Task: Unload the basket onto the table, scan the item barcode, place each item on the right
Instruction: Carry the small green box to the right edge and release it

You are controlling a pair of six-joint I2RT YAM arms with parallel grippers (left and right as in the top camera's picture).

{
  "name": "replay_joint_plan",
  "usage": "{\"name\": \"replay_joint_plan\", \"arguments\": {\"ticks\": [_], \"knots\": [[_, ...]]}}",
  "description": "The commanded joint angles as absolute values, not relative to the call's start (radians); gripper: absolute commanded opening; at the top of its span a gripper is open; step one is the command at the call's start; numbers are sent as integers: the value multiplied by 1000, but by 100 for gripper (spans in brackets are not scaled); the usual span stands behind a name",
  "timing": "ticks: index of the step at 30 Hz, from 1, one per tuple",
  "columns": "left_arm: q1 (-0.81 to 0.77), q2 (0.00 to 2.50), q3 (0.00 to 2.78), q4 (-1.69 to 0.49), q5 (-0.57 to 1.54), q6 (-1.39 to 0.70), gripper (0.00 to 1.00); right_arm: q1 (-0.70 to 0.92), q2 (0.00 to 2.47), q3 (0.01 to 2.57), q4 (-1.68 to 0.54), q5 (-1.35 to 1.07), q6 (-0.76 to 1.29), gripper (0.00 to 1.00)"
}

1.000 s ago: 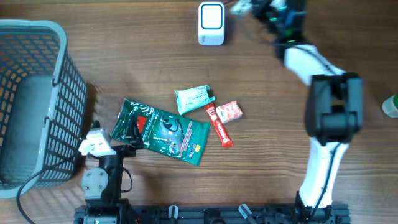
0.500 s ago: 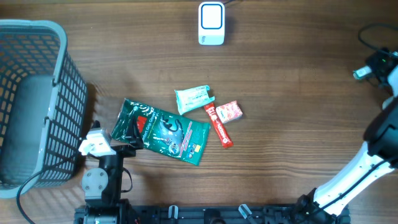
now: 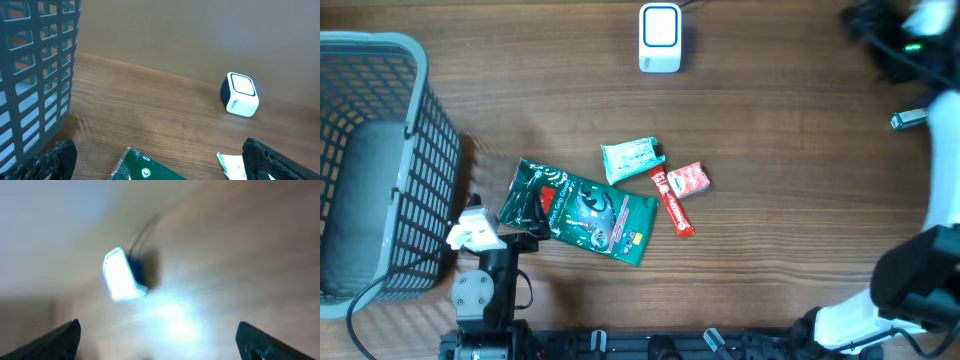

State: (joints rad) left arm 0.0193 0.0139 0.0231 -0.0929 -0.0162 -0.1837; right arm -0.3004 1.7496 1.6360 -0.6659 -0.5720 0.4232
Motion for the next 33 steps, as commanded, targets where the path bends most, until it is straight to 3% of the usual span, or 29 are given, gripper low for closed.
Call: {"name": "replay_joint_plan", "arguments": {"ticks": [1, 6, 10, 15, 21, 25, 29, 33], "knots": [[16, 7, 15, -90, -8, -164, 100, -75, 1782, 1621, -894, -419, 411, 100], [16, 7, 15, -90, -8, -164, 100, 146, 1784, 1544, -1077, -310, 255, 100], [16, 7, 15, -90, -8, -164, 100, 217, 1784, 1401, -1050, -307, 236, 100], [16, 7, 15, -90, -8, -164, 100, 220, 1784, 1162, -829, -352, 236, 83], [16, 7, 15, -90, -8, -164, 100, 220, 1784, 1018, -611, -466, 239, 80], [16, 7, 15, -90, -8, -164, 100, 220, 1795, 992, -551, -473, 257, 72], [16, 7, 15, -90, -8, -164, 100, 220, 1826, 989, -522, -473, 262, 55], [16, 7, 15, -90, -8, -164, 100, 245, 1916, 989, -509, -473, 245, 51]]}}
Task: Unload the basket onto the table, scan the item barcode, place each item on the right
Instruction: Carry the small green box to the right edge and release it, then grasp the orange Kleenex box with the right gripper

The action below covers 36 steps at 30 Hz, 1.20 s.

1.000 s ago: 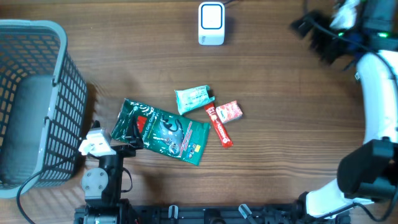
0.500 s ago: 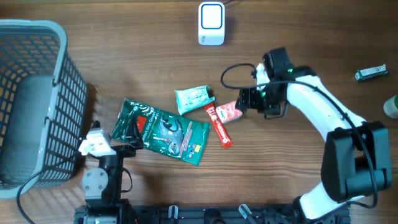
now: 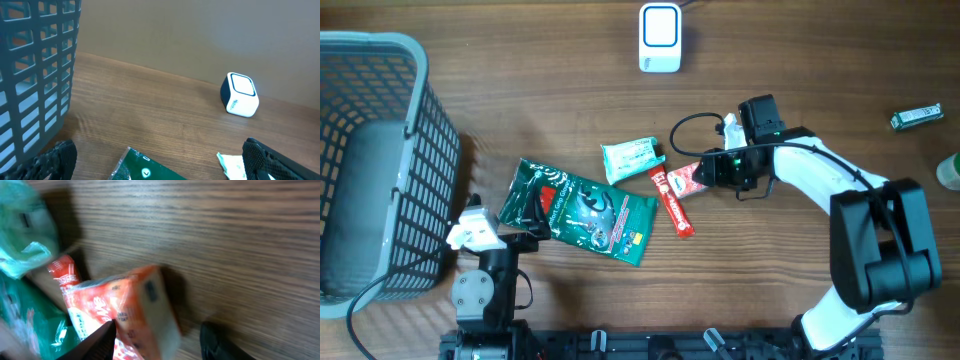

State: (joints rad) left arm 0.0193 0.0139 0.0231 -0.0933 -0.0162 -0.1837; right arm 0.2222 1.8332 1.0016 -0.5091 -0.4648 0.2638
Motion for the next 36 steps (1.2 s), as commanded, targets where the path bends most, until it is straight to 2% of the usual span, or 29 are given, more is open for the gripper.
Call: {"name": "replay_joint_plan", "arguments": {"ticks": [1, 3, 4, 10, 13, 16, 20, 26, 36], "knots": [[16, 7, 15, -90, -8, -164, 100, 252, 1933, 989, -509, -473, 234, 44], [16, 7, 15, -90, -8, -164, 100, 259, 1966, 989, -511, -473, 205, 13], [16, 7, 15, -90, -8, -164, 100, 259, 1973, 989, -513, -476, 181, 4], [16, 7, 15, -90, -8, -164, 100, 218, 1879, 1040, -492, -685, 58, 4], [16, 7, 15, -90, -8, -164, 100, 193, 1755, 1040, -410, -857, -48, 4], [16, 7, 15, -90, -8, -164, 100, 193, 1629, 1040, -291, -901, -101, 4], [16, 7, 15, -90, -8, -164, 100, 193, 1584, 1039, -247, -1306, -564, 4], [16, 7, 15, -90, -8, -164, 100, 193, 1585, 1039, -147, -1624, -849, 4], [16, 7, 15, -90, -8, -164, 100, 233, 1584, 1039, -116, -1623, -809, 4]]}}
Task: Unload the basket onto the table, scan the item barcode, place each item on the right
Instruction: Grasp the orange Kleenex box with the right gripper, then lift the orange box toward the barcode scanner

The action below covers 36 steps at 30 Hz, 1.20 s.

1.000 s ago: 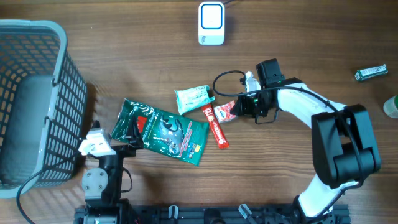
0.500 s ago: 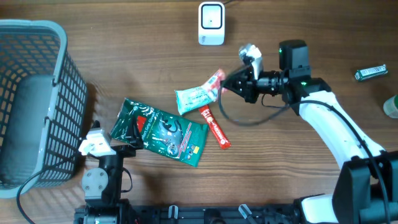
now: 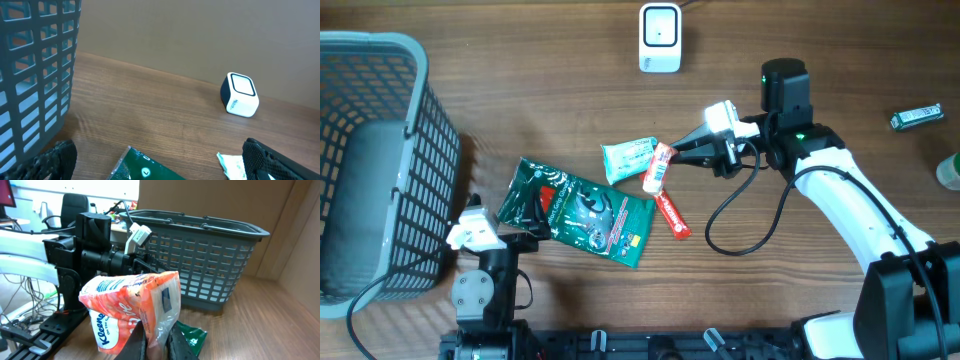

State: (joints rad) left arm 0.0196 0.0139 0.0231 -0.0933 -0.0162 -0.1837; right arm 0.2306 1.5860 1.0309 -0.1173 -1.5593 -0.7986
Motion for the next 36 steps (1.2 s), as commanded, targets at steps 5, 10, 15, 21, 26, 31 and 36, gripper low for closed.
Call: {"name": "replay_joint_plan", "arguments": {"ticks": [5, 10, 15, 21, 26, 31, 36], "knots": [[16, 7, 15, -90, -8, -164, 100, 233, 1584, 1039, -112, -1610, -742, 5], [16, 7, 15, -90, -8, -164, 100, 233, 1584, 1039, -64, -1222, 63, 4], [16, 7, 15, -90, -8, -164, 100, 233, 1584, 1039, -187, -810, 953, 4], [16, 7, 15, -90, -8, -164, 100, 233, 1605, 1039, 17, -712, 1315, 4], [16, 7, 15, -90, -8, -164, 100, 233, 1727, 1039, 237, -753, 1766, 4], [16, 7, 15, -90, -8, -164, 100, 245, 1959, 1134, 606, -744, 2072, 5], [16, 7, 15, -90, -8, -164, 100, 281, 2115, 1456, 395, -641, 2072, 5]]}}
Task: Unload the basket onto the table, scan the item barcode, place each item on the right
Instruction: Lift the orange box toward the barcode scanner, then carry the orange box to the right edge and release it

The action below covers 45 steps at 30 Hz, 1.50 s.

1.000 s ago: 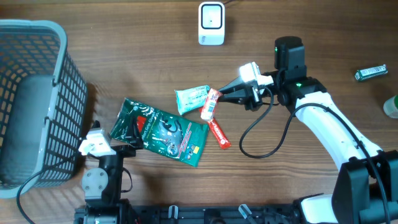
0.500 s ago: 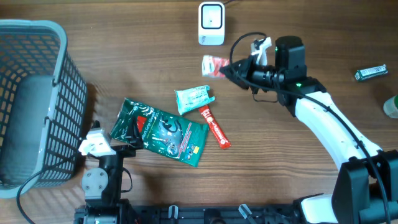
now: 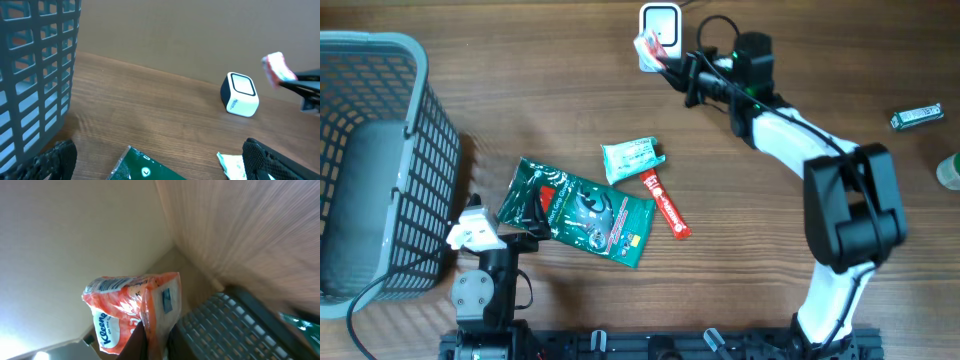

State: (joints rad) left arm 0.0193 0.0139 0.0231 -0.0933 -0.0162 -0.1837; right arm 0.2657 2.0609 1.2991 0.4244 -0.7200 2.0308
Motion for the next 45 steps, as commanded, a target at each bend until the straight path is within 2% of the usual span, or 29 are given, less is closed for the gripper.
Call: {"name": "replay_joint_plan", "arguments": {"ticks": [1, 5, 9, 16, 23, 29, 31, 35, 38, 45], "knots": [[16, 7, 15, -90, -8, -164, 100, 281, 2131, 1486, 380, -622, 2072, 4], [16, 7, 15, -90, -8, -164, 100, 281, 2202, 1612, 291, -538, 2071, 4], [16, 7, 15, -90, -8, -164, 100, 281, 2331, 1724, 302, -578, 2072, 4], [16, 7, 15, -90, -8, -164, 100, 273, 2349, 1730, 263, -576, 2072, 4], [16, 7, 15, -90, -8, -164, 100, 246, 2349, 1730, 122, -586, 2072, 4], [16, 7, 15, -90, -8, -164, 100, 216, 2349, 1731, 197, -603, 2072, 4], [16, 7, 15, -90, -8, -164, 100, 195, 2346, 1731, 136, -578, 2054, 5], [16, 7, 15, -90, -8, -164, 100, 107, 2297, 1731, -3, -561, 1880, 4], [16, 7, 15, -90, -8, -164, 100, -17, 2184, 1731, -236, -495, 1728, 4], [16, 7, 15, -90, -8, -164, 100, -315, 2028, 1731, -767, -163, 1587, 4]]}}
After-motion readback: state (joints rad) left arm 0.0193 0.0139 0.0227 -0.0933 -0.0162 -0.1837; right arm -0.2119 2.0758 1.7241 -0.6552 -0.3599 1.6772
